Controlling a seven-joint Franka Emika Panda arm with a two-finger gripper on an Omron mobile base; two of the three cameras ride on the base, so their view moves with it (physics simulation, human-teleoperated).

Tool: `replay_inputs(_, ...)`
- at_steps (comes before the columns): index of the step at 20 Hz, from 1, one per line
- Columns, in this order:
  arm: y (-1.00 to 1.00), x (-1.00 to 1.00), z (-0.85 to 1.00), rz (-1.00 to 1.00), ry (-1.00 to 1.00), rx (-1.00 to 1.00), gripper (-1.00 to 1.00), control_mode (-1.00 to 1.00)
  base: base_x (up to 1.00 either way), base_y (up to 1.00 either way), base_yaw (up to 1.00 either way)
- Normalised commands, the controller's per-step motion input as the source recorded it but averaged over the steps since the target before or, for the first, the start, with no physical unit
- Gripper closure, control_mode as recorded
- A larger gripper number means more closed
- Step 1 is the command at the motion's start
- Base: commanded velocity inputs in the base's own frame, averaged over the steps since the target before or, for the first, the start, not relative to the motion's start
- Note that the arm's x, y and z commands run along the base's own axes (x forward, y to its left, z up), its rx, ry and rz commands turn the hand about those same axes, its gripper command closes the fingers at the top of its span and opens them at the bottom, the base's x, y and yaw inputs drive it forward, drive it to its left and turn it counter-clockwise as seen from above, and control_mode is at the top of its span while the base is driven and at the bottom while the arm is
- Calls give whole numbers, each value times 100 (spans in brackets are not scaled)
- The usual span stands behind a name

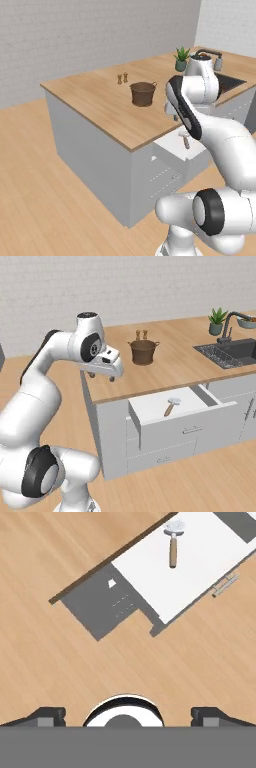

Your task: Pick the pizza cutter from the drawer and place it on the counter.

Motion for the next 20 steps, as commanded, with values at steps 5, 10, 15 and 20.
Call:
replay_inputs(5,-100,92,-28,-38,36,0,-100,-100,0,0,0)
replay_inputs(10,-100,30,-72,-44,27,0,-100,-100,0,0,0)
replay_inputs(15,-100,2,-68,-30,23,23,-100,-100,0,0,0)
replay_inputs(20,-75,0,-79,-27,5,19,-100,-100,0,0,0)
